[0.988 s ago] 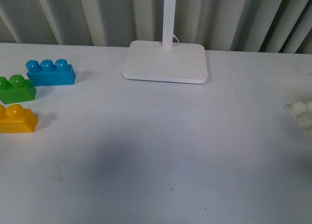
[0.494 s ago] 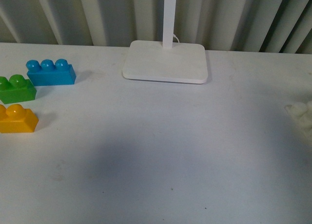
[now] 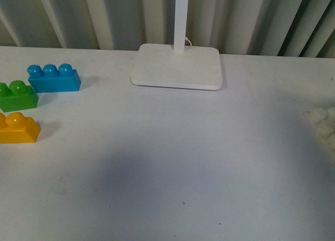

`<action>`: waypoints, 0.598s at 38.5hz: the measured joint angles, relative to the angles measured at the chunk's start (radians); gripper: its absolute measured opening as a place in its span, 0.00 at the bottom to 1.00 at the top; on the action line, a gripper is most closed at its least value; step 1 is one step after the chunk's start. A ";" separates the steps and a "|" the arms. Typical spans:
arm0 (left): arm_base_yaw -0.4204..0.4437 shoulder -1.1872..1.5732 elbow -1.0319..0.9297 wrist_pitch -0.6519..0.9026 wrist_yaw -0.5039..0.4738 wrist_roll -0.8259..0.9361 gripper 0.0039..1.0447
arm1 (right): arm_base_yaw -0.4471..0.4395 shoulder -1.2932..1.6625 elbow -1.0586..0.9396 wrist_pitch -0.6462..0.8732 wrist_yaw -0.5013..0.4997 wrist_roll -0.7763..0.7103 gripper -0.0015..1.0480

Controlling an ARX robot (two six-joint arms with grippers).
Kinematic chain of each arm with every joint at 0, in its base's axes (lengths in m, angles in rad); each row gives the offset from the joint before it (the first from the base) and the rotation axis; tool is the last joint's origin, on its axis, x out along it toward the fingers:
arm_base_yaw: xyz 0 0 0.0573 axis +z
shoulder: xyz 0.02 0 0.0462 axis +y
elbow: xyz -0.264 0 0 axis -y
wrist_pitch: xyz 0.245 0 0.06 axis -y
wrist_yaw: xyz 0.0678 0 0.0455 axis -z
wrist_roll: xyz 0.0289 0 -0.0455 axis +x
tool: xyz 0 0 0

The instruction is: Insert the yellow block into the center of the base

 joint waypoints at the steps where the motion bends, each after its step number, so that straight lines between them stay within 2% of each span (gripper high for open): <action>1: 0.000 0.000 0.000 0.000 0.000 0.000 0.94 | 0.005 -0.002 -0.003 0.002 0.004 0.005 0.91; 11: 0.000 0.000 0.000 0.000 0.000 0.000 0.94 | 0.113 -0.025 -0.046 0.018 0.038 0.061 0.91; 23: 0.000 0.000 0.000 0.000 0.000 0.000 0.94 | 0.371 -0.025 -0.065 0.051 0.157 0.229 0.91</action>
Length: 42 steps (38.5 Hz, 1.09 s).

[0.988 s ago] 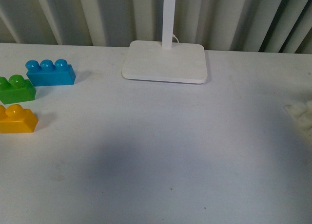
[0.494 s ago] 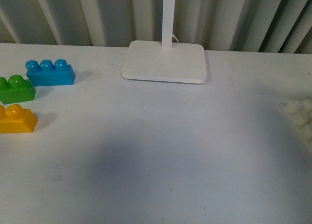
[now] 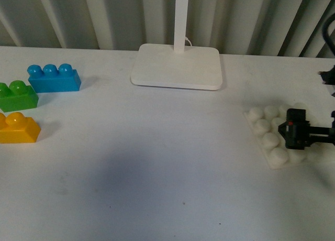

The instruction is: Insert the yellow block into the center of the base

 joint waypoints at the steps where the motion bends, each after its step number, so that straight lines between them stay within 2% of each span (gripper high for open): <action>1: 0.000 0.000 0.000 0.000 0.000 0.000 0.94 | 0.025 0.003 0.004 0.000 0.018 0.026 0.91; 9: 0.000 0.000 0.000 0.000 0.000 0.000 0.94 | 0.216 0.043 0.082 -0.036 0.125 0.186 0.91; 18: 0.000 0.000 0.000 0.000 0.000 0.000 0.94 | 0.343 0.078 0.165 -0.088 0.177 0.280 0.91; 27: 0.000 0.000 0.000 0.000 0.000 0.000 0.94 | 0.449 0.116 0.246 -0.140 0.233 0.371 0.91; 42: 0.000 0.000 0.000 0.000 0.000 0.000 0.94 | 0.535 0.158 0.325 -0.174 0.274 0.454 0.91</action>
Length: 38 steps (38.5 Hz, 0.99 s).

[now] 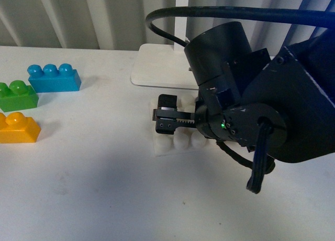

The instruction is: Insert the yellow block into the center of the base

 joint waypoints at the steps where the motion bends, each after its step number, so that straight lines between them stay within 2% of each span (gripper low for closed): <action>1: 0.000 0.000 0.000 0.000 0.000 0.000 0.94 | 0.004 0.003 0.006 -0.003 0.001 0.003 0.91; 18: 0.000 0.000 0.000 0.000 0.000 0.000 0.94 | 0.051 0.035 0.092 -0.021 -0.050 0.070 0.91; 38: 0.000 0.000 0.000 0.000 0.000 0.000 0.94 | 0.086 0.045 0.100 0.034 -0.144 0.057 0.91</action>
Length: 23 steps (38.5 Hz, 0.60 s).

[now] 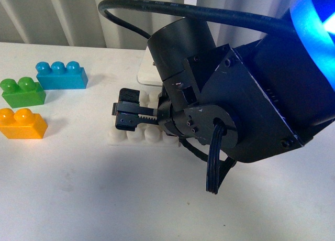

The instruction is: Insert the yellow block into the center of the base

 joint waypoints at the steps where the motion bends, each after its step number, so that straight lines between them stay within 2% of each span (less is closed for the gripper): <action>1: 0.000 0.000 0.000 0.000 0.000 0.000 0.94 | 0.000 0.000 0.000 0.003 -0.002 -0.003 0.91; 23: 0.000 0.000 0.000 0.000 0.000 0.000 0.94 | -0.006 0.013 -0.018 0.118 -0.071 -0.051 0.91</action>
